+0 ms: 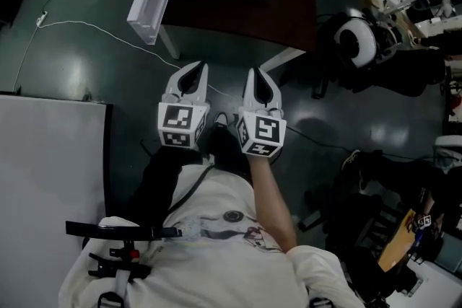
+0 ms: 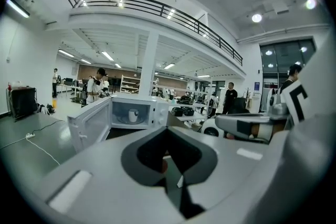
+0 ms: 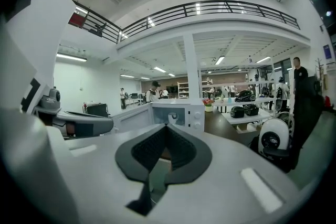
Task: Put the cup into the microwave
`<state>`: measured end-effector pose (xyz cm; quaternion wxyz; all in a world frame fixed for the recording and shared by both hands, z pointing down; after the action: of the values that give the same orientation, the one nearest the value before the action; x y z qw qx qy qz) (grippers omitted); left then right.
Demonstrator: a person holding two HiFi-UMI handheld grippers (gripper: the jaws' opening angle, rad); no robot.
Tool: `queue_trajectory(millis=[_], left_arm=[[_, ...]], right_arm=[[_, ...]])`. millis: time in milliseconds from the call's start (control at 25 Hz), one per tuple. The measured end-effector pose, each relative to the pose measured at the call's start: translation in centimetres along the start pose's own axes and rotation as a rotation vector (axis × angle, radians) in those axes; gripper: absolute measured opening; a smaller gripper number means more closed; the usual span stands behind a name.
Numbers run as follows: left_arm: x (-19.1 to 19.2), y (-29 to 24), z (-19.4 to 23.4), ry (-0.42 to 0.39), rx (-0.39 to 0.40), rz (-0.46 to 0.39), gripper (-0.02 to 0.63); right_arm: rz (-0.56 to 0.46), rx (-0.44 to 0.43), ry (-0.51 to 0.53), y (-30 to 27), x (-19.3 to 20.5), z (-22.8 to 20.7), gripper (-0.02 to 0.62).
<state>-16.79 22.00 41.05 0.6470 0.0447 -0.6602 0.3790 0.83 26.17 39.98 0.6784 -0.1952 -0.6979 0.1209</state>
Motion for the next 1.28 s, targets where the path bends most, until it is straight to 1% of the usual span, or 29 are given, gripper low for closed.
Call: queue_trajectory(millis=[240,360,480,760,920,1000,1120,1280], left_arm=[[2.4,5.6,0.8,0.018,0.006,0.030,-0.005],[3.2,7.3,0.6,0.033,0.020,0.030,-0.005],[3.5,9.0,-0.3,0.031,0.045,0.008,-0.005],[4.1,11.2,-3.3,-0.003,0.016,-0.021,-0.004],[5.2,12.8,-5.5,-0.019,-0.011,-0.027,-0.004],[5.7,14.1,-6.7,-0.024,-0.031,-0.051,-0.003],[5.9,16.1,-8.6,-0.056,-0.071,-0.107,-0.003],[6.0,17.8,-10.4,-0.059,-0.096,-0.109,-0.003]], right_arm=[[0.021,-0.009,0.010,4.1,1.8,5.3,0.000],[0.027,-0.006,0.022,5.9,2.3,6.5,0.000],[0.021,-0.002,0.033,7.7,2.5,7.0,0.000],[-0.041,-0.007,0.040,11.2,3.4,6.2,0.000],[-0.054,-0.014,0.044,14.3,5.0,5.2,0.000],[-0.052,0.002,0.022,16.1,5.8,4.3,0.000],[-0.060,0.013,0.007,18.6,6.4,2.9,0.000],[-0.082,0.021,0.019,21.3,6.4,1.7,0.000]])
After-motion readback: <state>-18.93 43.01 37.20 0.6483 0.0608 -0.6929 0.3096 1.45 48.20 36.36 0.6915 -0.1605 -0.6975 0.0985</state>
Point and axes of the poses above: the fingertips, and each gripper's own axes: y backward along the fingers, z to its left, x out of its underside, the point moved 9 cm from there along y, backward along the fingers, and after that the axes turned 13 degrees about z, right-handed, at the moved point
